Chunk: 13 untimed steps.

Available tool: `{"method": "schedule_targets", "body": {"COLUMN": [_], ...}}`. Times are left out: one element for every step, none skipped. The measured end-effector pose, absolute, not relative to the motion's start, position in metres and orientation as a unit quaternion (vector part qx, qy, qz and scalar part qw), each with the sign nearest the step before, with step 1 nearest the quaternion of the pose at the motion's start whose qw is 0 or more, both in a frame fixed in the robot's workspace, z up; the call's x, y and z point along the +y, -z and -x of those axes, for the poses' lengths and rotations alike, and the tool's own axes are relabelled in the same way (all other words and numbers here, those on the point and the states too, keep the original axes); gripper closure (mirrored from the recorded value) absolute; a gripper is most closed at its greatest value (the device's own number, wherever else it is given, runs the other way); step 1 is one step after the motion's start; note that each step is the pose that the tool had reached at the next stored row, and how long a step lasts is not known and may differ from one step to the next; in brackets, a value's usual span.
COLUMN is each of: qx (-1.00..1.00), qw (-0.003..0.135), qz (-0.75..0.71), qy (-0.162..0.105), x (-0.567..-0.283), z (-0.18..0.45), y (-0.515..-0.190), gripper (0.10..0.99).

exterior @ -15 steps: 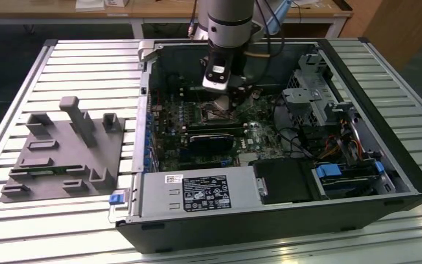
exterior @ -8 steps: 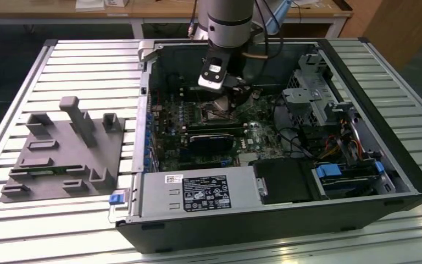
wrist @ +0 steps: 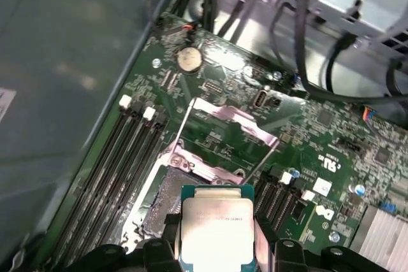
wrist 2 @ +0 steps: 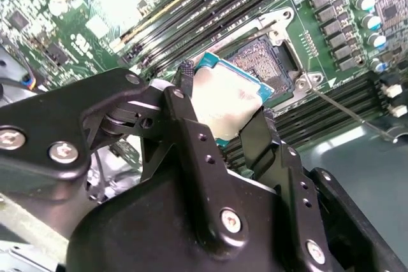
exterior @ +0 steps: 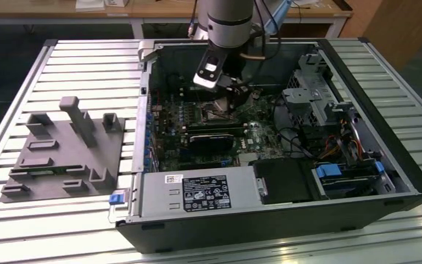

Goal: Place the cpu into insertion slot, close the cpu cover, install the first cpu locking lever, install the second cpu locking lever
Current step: 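Place the cpu into insertion slot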

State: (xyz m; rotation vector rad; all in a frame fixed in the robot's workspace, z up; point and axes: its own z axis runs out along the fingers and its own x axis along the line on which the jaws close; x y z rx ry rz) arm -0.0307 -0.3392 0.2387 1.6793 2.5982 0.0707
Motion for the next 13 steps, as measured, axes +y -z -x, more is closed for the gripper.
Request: {"method": "schedule_targets", "body": {"qx": [0.836,0.832,0.828,0.824,0.82,0.816,0.811,0.807,0.803,0.799,0.795,0.79,0.786], "qw": [0.024,0.024,0.024,0.025,0.025,0.025,0.025,0.026,0.026,0.026,0.027,0.027,0.027], "qz": [-0.548,-0.554,-0.56,-0.566,-0.572,-0.578,-0.584,-0.589,-0.595,-0.601,-0.606,-0.612,-0.618], "qy": [-0.022,-0.022,-0.022,-0.021,-0.021,-0.021,-0.02,-0.02,-0.02,-0.019,-0.019,-0.018,-0.018], "x": [-0.3392,-0.3392,-0.3392,-0.3392,-0.3392,-0.3392,-0.3392,-0.3392,-0.3392,-0.3392,-0.3392,-0.3392,-0.3392], "z": [0.0307,0.0307,0.0307,0.0307,0.0307,0.0307,0.0307,0.0307,0.0307,0.0307,0.0307,0.0307,0.0307], "y": [-0.2387,-0.2386,-0.2385,-0.2385,-0.2385,-0.2384,-0.2384,-0.2384,-0.2383,-0.2383,-0.2382,-0.2382,-0.2382], "gripper": [0.545,0.545,0.545,0.545,0.545,0.545,0.545,0.545,0.545,0.545,0.545,0.545,0.545]}}
